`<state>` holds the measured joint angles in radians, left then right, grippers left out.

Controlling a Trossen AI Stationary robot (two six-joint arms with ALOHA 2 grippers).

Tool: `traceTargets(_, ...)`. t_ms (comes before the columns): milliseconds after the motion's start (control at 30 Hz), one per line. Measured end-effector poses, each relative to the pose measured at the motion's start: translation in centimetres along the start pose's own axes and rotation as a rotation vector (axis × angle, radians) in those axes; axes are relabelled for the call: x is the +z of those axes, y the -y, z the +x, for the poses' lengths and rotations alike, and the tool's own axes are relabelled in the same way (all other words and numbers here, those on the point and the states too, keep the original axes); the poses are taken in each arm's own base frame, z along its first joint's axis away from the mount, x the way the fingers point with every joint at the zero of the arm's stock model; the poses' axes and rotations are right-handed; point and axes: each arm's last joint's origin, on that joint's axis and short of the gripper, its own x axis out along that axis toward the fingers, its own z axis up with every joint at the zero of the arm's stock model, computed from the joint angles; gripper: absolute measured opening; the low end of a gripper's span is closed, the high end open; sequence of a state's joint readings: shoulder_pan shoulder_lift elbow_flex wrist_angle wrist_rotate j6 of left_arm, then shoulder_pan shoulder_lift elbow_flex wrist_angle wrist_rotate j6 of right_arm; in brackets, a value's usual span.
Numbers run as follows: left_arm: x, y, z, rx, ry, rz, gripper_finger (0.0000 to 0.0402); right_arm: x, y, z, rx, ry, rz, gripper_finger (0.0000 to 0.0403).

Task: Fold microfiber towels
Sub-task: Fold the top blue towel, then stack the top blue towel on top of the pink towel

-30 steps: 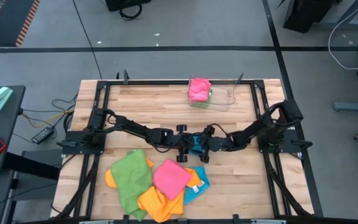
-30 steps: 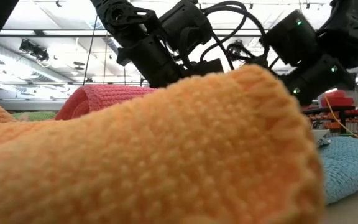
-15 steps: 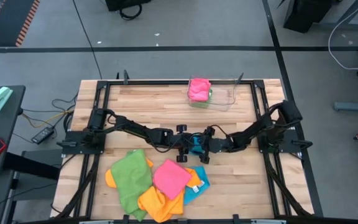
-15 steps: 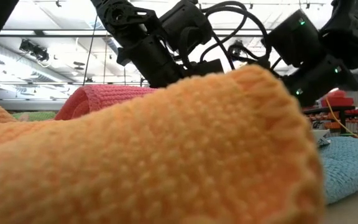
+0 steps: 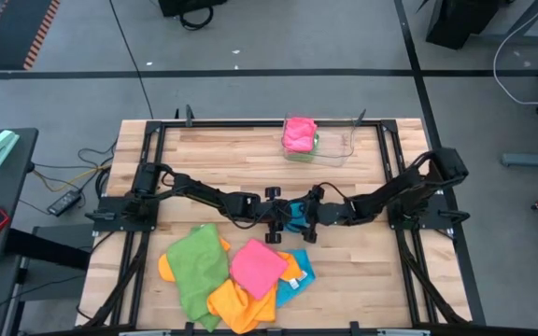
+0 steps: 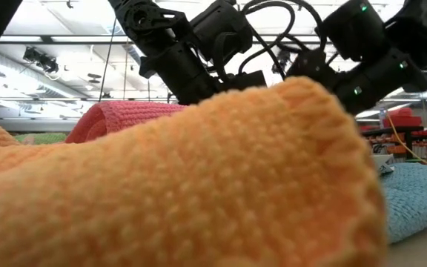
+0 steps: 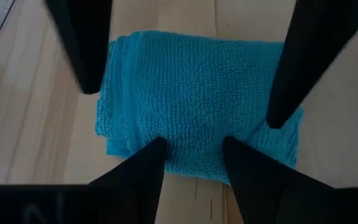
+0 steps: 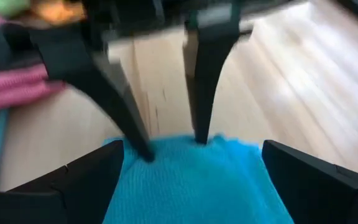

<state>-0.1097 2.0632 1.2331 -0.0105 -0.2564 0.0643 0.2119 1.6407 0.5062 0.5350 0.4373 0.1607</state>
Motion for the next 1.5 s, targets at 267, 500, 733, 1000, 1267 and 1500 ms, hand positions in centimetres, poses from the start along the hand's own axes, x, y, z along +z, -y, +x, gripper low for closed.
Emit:
traceTargets(267, 0.0, 0.0, 0.0, 0.000, 0.000, 0.001, 0.0176, -1.9, -0.2, 0.9, -0.011, -0.092, 0.032, 0.0394)
traceTargets(500, 0.0, 0.0, 0.0, 0.000, -0.002, 0.000, 0.0173, -2.1, -0.5, 0.9, 0.006, -0.102, 0.049, 0.0394)
traceTargets(733, 0.0, 0.0, 0.0, 0.000, -0.003, 0.001, 0.0177, 0.0, -0.4, -1.5, 0.019, -0.051, -0.009, 0.0394)
traceTargets(1000, 0.0, 0.0, 0.0, 0.000, -0.003, 0.001, 0.0172, 0.2, -0.3, -3.4, 0.033, -0.113, -0.244, 0.0394)
traceTargets(1267, 0.0, 0.0, 0.0, 0.000, -0.003, 0.001, 0.0178, -0.8, -0.6, -4.9, -0.011, -0.209, -0.502, 0.0394)
traceTargets(1500, 0.0, -0.1, 0.0, 0.001, -0.002, 0.009, 0.0173, -1.4, -2.4, -4.8, -0.134, -0.204, -0.885, 0.0394)
